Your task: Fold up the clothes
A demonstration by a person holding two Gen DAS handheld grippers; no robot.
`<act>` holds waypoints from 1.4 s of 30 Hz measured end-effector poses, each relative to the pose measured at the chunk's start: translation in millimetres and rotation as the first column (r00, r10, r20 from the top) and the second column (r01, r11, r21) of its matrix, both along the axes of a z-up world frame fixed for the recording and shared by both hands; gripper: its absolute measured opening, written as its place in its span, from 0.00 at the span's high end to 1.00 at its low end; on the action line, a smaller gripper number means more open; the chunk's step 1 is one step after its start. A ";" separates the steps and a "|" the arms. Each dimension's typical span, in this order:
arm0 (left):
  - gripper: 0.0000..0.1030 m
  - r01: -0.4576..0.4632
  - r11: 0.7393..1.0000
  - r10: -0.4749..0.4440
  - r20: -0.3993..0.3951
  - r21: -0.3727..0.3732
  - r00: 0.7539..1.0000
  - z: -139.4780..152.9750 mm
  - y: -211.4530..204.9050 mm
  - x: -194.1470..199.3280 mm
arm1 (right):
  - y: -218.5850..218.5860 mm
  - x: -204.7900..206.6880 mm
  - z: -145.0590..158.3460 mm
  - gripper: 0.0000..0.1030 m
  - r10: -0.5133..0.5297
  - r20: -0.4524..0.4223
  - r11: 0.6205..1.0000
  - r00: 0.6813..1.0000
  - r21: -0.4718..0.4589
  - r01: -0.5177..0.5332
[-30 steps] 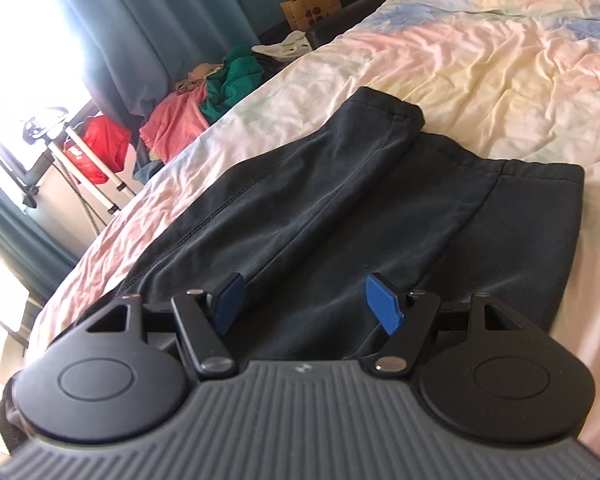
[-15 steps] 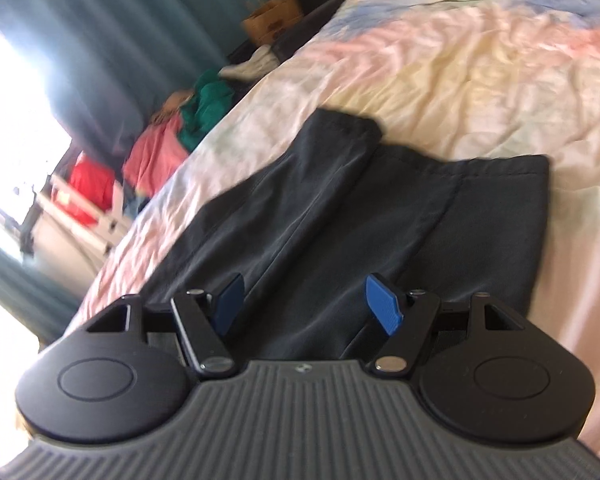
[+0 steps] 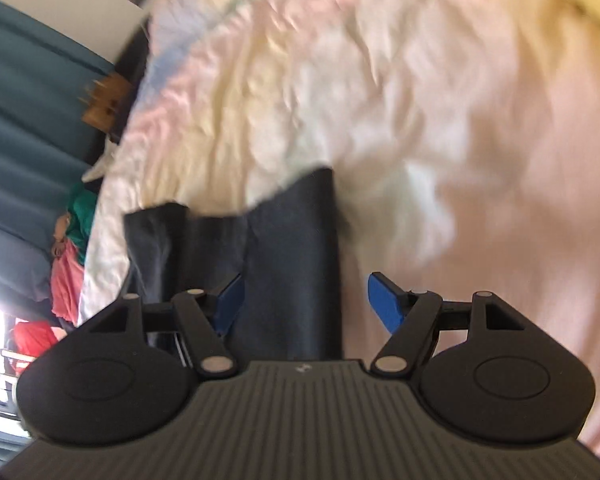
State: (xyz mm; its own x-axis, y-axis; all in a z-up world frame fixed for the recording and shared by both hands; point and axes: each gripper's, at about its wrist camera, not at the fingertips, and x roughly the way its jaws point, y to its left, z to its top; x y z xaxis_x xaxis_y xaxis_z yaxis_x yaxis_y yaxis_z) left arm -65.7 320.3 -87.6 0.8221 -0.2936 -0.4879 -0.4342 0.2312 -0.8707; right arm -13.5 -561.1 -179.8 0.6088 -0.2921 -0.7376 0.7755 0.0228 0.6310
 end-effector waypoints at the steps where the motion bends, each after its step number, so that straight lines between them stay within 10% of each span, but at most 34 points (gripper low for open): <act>1: 0.35 -0.005 1.000 0.005 0.005 -0.014 1.000 -0.9 0.4 -2.5 | -1.0 2.6 -6.6 0.31 0.009 0.014 1.000 1.000 0.029 -0.010; 7: 0.61 -0.060 0.997 0.059 -0.031 -0.055 0.998 -11.7 8.4 -7.4 | -1.3 20.9 -16.9 0.34 0.083 0.146 0.996 0.986 0.032 -0.089; 9: 0.69 -0.070 0.996 0.069 -0.036 -0.049 0.997 -13.3 10.4 -8.9 | -3.0 23.4 -15.4 0.48 0.084 0.123 0.996 0.989 0.005 -0.085; 11: 0.76 -0.066 0.997 0.064 -0.031 -0.045 0.997 -13.9 12.2 -8.7 | -5.8 22.9 -16.4 0.86 0.074 0.104 0.997 0.992 0.000 -0.074; 13: 0.86 -0.061 0.998 0.060 -0.019 -0.034 0.998 -12.1 14.9 -6.8 | -8.8 20.9 -18.7 0.92 0.061 0.097 0.998 0.993 0.004 -0.062; 27: 0.92 -0.114 0.973 0.053 0.284 0.201 0.957 87.2 -0.2 -19.3 | 4.9 38.4 72.7 0.93 0.118 0.215 0.948 0.969 -0.316 -0.045; 36: 0.92 -0.050 0.936 -0.031 0.222 0.347 0.975 147.7 -32.1 139.8 | -13.2 146.8 125.8 0.93 0.232 0.156 0.886 0.960 -0.441 -0.143; 42: 0.90 0.027 0.904 -0.058 0.058 0.427 0.997 105.8 -53.1 325.7 | -18.4 233.9 82.8 0.93 0.256 0.006 0.862 0.967 -0.455 -0.225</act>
